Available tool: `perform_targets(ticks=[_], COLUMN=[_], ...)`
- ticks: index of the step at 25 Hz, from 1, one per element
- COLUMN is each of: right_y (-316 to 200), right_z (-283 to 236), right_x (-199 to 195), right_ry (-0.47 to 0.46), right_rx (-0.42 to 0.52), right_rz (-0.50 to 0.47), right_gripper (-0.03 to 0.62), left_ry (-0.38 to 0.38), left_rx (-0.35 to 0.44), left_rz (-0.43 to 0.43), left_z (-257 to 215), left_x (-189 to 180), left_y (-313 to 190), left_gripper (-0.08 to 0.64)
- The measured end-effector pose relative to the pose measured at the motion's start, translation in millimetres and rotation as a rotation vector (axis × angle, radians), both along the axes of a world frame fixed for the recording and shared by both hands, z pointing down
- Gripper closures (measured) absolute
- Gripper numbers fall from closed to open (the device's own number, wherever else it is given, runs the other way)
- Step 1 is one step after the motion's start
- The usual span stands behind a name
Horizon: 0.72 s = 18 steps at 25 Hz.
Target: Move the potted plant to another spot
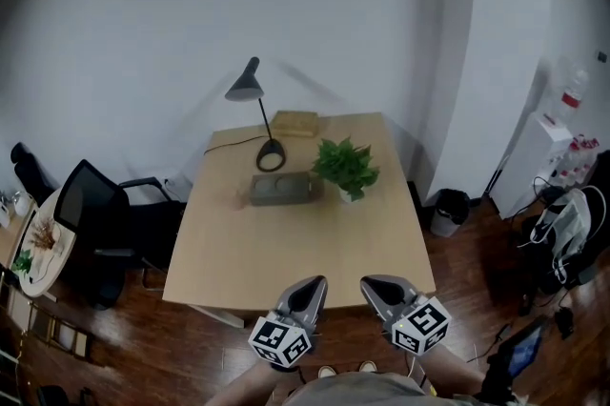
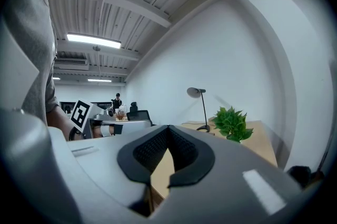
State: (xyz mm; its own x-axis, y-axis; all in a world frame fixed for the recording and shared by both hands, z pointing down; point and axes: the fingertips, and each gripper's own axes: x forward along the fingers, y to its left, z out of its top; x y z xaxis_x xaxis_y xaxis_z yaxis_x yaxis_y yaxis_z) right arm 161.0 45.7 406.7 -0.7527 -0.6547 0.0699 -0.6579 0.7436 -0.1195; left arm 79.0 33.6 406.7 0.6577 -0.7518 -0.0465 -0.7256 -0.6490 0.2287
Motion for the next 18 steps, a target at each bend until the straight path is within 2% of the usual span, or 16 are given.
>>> perform_targets(ticks=[3, 8, 18], right_y=[-1.7, -7.3, -10.7], right_z=[0.6, -4.2, -2.6], right_x=[-4.2, 9.7, 6.8], right_ry=[0.007, -0.005, 0.012], right_rx=[0.001, 0.015, 0.012], right_rz=[-0.028, 0.01, -0.008], right_gripper=[0.586, 0.586, 0.588], left_ry=[0.002, -0.009, -0.003], left_rx=[0.002, 0.011, 0.006], left_rz=[-0.023, 0.013, 0.007], left_z=[-3.0, -5.9, -0.8], left_x=[-0.7, 15.7, 15.0], left_y=[0.6, -7.1, -10.4], left_gripper=[0.558, 0.558, 0.558])
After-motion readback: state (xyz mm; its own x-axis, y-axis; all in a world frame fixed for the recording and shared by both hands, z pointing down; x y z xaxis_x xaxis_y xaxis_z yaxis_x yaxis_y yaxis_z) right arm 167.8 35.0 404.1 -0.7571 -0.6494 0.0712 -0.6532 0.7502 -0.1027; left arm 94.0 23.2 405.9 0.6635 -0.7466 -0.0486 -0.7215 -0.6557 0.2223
